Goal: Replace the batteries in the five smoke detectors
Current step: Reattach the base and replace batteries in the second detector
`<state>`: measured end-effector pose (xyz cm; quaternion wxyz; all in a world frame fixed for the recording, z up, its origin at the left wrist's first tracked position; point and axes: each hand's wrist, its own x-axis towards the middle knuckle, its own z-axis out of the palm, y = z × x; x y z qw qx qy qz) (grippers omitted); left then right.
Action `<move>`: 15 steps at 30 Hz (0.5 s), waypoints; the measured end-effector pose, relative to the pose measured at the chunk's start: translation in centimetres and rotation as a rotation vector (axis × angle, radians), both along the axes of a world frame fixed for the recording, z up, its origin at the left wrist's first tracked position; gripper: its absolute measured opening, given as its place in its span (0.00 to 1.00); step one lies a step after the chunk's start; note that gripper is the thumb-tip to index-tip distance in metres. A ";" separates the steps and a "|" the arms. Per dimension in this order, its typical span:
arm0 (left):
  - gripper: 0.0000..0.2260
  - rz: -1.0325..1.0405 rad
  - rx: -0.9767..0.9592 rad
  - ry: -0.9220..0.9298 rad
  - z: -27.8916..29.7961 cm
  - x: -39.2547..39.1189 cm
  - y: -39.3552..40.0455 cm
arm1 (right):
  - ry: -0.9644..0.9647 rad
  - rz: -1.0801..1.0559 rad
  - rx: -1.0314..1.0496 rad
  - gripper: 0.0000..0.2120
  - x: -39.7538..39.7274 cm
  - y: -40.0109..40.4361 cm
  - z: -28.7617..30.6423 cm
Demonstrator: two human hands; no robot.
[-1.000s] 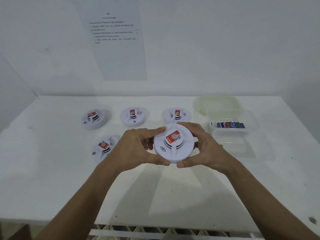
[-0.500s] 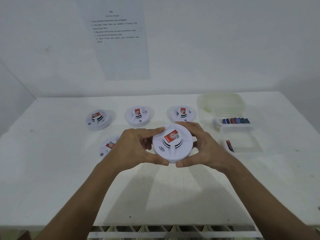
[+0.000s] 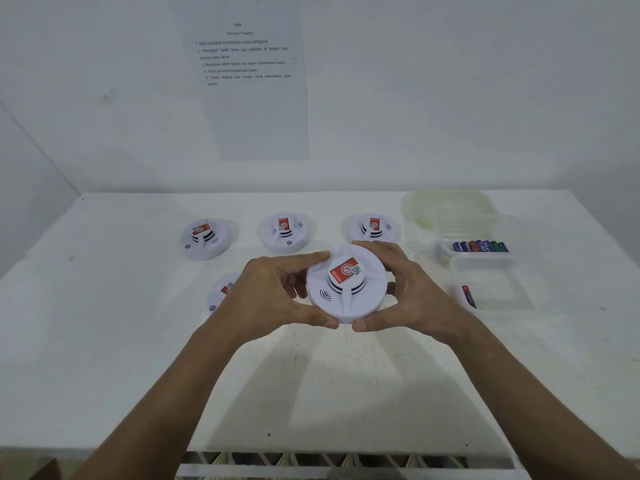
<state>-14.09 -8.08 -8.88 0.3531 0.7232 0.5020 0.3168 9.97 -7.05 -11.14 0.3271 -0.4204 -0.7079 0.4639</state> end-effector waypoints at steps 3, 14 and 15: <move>0.36 -0.013 0.027 -0.006 0.1 0.1 0.1 | 0.002 -0.009 -0.003 0.47 0.0 0.1 0.1; 0.33 -0.042 0.094 0.009 0.2 1.3 0.7 | 0.025 -0.059 -0.001 0.48 1.3 0.4 0.0; 0.33 -0.035 0.095 0.026 0.2 1.6 0.8 | 0.021 -0.055 0.000 0.48 1.6 0.5 0.1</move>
